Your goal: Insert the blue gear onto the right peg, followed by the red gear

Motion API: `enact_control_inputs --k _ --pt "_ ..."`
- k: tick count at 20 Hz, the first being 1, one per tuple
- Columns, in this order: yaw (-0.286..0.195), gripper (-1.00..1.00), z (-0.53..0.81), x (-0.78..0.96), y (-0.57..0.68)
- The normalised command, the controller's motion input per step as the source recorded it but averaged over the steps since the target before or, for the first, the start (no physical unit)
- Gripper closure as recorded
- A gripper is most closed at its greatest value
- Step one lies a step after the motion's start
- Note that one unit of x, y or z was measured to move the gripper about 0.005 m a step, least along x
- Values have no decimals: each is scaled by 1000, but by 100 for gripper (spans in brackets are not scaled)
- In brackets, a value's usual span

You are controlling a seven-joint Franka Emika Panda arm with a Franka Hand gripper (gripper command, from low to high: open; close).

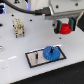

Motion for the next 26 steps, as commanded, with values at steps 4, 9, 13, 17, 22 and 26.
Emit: enact_control_inputs --k 4,9,13,17,22,26 --pt "0 100 -6 588 -272" --pt "0 100 -18 413 -229" --pt "0 100 -91 276 -231" --pt "0 100 -135 150 -171" --pt "0 100 -156 93 -176" --pt "0 100 -154 36 -61"
